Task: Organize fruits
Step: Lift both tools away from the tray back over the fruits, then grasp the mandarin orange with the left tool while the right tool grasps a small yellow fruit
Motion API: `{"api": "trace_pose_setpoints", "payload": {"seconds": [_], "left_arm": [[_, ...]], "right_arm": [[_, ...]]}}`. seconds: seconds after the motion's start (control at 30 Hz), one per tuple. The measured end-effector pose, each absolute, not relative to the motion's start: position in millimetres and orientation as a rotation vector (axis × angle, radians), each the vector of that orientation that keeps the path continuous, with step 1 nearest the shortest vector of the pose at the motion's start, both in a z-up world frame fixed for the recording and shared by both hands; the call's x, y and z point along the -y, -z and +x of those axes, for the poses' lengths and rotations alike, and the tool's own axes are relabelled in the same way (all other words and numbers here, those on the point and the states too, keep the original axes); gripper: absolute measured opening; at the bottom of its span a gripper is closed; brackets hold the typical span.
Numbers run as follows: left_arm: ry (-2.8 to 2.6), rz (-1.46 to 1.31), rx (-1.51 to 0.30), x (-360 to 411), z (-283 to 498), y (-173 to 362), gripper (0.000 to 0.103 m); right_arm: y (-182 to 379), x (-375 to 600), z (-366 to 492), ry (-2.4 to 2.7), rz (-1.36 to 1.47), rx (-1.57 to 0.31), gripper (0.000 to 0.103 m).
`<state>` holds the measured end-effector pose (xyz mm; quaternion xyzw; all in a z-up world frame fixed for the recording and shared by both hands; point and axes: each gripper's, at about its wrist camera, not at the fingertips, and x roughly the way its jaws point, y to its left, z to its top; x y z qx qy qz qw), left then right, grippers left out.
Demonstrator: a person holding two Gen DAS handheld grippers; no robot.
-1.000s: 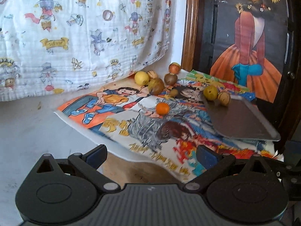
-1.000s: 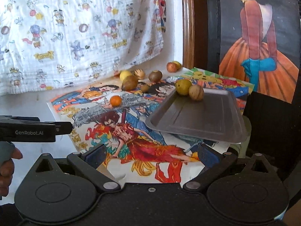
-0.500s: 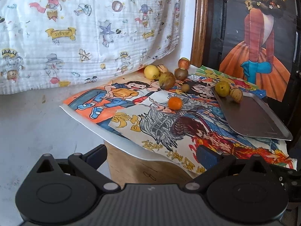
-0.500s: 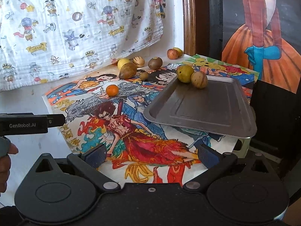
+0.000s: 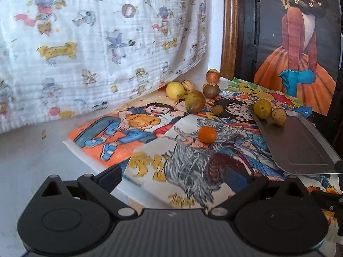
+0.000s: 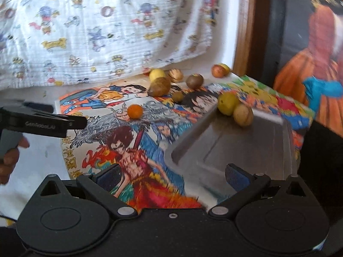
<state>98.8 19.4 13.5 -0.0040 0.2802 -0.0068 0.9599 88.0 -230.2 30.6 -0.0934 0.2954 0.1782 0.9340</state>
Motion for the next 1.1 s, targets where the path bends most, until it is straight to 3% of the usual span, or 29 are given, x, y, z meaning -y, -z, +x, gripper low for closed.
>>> {"api": "trace_pose_setpoints", "payload": {"seconds": [0.3, 0.57, 0.8, 1.1], "left_arm": [[0.134, 0.109, -0.551, 0, 138, -28, 0.103], [0.245, 0.180, -0.561, 20, 173, -20, 0.103], [0.262, 0.176, -0.596, 22, 200, 0, 0.103], [0.263, 0.074, -0.719, 15, 226, 12, 0.097]], "right_arm": [[-66, 237, 141, -0.473, -0.417, -0.562, 0.102], [-87, 244, 224, -0.586, -0.317, -0.558, 0.102], [-66, 218, 302, -0.709, -0.226, -0.656, 0.102], [-16, 184, 360, -0.711, -0.200, -0.791, 0.086]]}}
